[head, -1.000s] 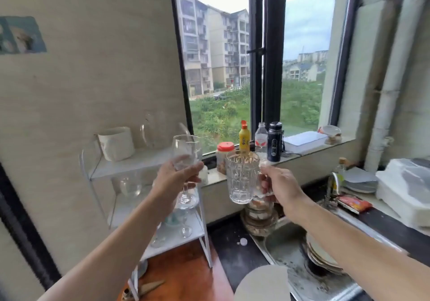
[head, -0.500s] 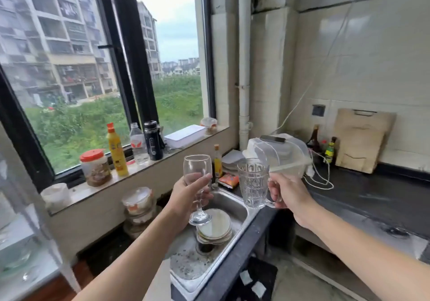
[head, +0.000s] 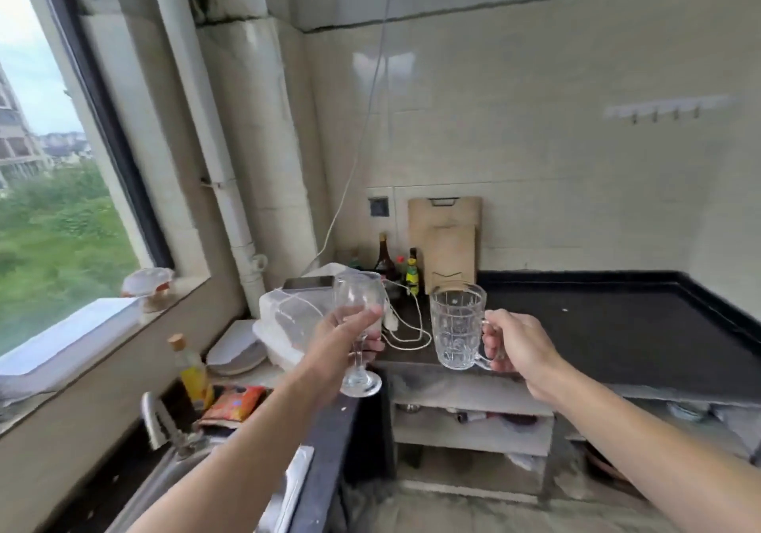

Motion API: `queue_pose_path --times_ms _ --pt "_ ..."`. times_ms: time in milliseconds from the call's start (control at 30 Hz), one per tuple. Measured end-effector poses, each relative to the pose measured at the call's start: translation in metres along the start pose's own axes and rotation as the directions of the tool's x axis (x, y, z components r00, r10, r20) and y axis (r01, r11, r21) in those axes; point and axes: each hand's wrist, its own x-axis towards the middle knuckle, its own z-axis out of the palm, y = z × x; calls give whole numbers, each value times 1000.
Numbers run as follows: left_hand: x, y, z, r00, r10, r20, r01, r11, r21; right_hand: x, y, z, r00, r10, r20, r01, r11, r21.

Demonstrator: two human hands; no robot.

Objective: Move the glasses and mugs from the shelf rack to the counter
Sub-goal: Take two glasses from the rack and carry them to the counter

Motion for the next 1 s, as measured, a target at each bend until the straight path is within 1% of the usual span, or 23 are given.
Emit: queue_pose_path --times_ms 67,200,367,600,733,833,1000 --pt "38 -9 29 996 -24 83 24 1000 6 19 4 -30 996 21 -86 -21 1000 6" --pt "102 -36 91 974 -89 206 78 995 59 54 21 -92 972 65 -226 -65 998 5" --pt "171 -73 177 941 -156 300 132 986 97 107 48 -174 929 122 -349 -121 992 27" --pt "278 -107 304 915 -177 363 121 978 171 212 71 -293 880 186 -437 -182 982 51" --pt "329 -124 371 901 -191 390 128 975 181 264 78 -351 851 218 -477 -220 974 53" --pt "360 -142 411 886 -231 401 170 968 183 297 87 -390 830 246 -500 -258 965 47" --pt "422 -173 466 864 -280 417 200 953 227 354 106 -444 783 286 -553 -304 951 61"
